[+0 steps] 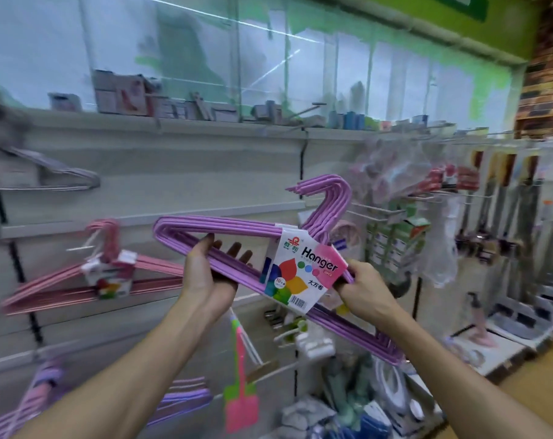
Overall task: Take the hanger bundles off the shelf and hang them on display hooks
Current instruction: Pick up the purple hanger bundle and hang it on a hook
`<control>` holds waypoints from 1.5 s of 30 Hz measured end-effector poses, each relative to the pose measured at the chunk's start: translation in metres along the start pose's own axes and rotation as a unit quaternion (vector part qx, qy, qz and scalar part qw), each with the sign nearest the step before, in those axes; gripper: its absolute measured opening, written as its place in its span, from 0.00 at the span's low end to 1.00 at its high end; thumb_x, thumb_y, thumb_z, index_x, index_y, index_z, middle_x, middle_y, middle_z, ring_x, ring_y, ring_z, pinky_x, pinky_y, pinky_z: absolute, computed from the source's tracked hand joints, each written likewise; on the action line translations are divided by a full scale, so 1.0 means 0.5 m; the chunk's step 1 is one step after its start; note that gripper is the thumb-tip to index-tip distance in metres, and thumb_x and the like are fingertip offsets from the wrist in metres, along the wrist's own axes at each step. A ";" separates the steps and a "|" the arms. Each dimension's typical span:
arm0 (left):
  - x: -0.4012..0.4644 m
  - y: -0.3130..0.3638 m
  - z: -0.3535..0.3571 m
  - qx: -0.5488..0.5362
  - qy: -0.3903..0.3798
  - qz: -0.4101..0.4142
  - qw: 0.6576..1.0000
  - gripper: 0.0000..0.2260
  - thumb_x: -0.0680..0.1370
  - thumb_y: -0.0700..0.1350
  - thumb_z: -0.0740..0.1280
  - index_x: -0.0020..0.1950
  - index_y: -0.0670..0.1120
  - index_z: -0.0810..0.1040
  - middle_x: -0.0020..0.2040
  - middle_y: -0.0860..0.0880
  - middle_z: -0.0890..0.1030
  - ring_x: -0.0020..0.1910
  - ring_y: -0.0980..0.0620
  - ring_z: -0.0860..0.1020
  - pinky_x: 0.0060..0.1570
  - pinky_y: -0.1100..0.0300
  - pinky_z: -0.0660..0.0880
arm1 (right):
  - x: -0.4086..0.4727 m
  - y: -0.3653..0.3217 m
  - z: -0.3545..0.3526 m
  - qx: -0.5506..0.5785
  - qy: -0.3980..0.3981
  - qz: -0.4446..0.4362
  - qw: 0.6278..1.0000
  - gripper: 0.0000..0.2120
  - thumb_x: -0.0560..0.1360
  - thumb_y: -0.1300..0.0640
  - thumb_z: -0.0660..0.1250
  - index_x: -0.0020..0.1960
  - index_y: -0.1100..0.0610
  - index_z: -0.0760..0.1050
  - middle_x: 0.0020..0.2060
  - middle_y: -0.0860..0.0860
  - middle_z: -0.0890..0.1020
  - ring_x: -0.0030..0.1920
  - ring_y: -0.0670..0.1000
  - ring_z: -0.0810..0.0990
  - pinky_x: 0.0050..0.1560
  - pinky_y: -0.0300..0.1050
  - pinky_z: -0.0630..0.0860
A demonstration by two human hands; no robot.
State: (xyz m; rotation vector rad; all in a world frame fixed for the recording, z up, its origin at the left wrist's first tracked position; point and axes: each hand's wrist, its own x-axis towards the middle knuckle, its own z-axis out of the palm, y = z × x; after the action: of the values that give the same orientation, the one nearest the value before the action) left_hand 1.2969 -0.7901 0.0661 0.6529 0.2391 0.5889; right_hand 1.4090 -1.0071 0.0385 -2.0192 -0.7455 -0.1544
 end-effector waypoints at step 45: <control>-0.376 0.836 -0.799 -0.056 0.302 0.261 0.915 0.08 0.82 0.39 0.59 0.44 0.43 0.72 0.41 0.44 0.73 0.43 0.44 0.75 0.64 0.44 0.71 | -0.153 -0.706 0.954 0.062 -0.286 -0.209 0.933 0.09 0.75 0.62 0.64 0.50 0.52 0.80 0.41 0.50 0.85 0.43 0.55 0.81 0.41 0.46 0.78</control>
State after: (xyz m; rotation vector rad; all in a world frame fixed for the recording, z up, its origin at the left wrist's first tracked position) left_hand 0.8071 -0.4325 0.0263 0.4010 0.6131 1.3130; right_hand 1.0613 -0.5210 0.0096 -1.7636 -1.5127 0.2460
